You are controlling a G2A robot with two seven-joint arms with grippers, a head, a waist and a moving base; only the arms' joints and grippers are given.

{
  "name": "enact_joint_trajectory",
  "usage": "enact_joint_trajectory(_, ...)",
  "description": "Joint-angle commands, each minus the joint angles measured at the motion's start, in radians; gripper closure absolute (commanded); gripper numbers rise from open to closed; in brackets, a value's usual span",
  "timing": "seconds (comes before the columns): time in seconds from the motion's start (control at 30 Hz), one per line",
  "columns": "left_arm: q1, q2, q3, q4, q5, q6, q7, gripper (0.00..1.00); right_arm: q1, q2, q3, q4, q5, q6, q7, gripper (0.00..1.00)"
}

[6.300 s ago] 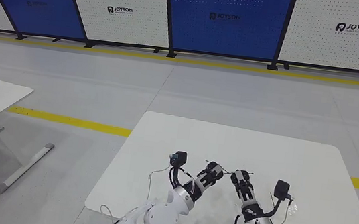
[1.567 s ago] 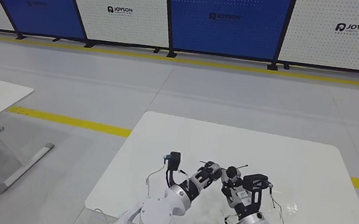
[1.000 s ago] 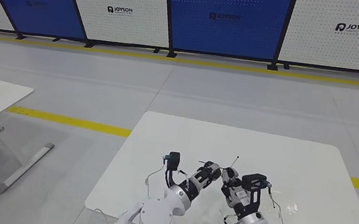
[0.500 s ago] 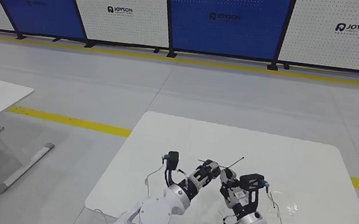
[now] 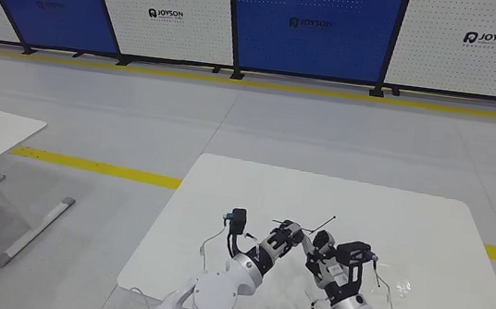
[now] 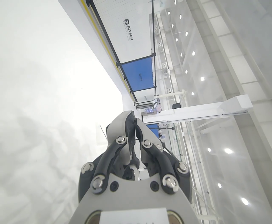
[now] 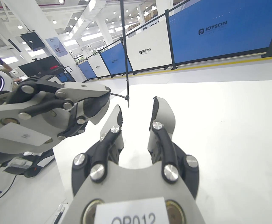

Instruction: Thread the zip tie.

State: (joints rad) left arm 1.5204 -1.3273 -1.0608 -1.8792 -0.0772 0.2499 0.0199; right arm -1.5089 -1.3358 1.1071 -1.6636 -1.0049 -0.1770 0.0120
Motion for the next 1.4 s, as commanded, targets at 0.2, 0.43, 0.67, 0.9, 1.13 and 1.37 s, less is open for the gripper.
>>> enact_joint_trajectory(0.2, 0.007, 0.002, 0.008, -0.01, 0.015, 0.001, -0.008, 1.0, 0.001, 0.0, 0.0, -0.005, 0.0, 0.004, -0.003, 0.78)
enact_joint_trajectory(0.43, 0.01, 0.003, 0.008, -0.013, 0.018, -0.001, -0.011, 1.0, 0.005, 0.0, -0.007, -0.003, -0.004, 0.005, -0.001, 0.8)
enact_joint_trajectory(0.67, 0.015, 0.005, 0.007, -0.019, 0.02, -0.005, -0.017, 1.0, 0.007, 0.0, -0.01, -0.002, -0.005, 0.01, 0.002, 0.87)
enact_joint_trajectory(0.9, 0.017, 0.006, 0.007, -0.023, 0.021, -0.008, -0.02, 1.0, 0.006, 0.0, -0.012, -0.004, -0.008, 0.016, 0.003, 1.0)
enact_joint_trajectory(1.13, 0.017, 0.006, 0.007, -0.028, 0.014, -0.02, -0.02, 1.0, 0.008, 0.0, -0.015, -0.003, -0.011, 0.019, 0.007, 1.0)
enact_joint_trajectory(1.37, 0.021, 0.006, 0.002, -0.032, -0.003, -0.043, -0.02, 1.0, 0.012, 0.0, -0.015, 0.005, -0.011, 0.019, 0.01, 1.0)
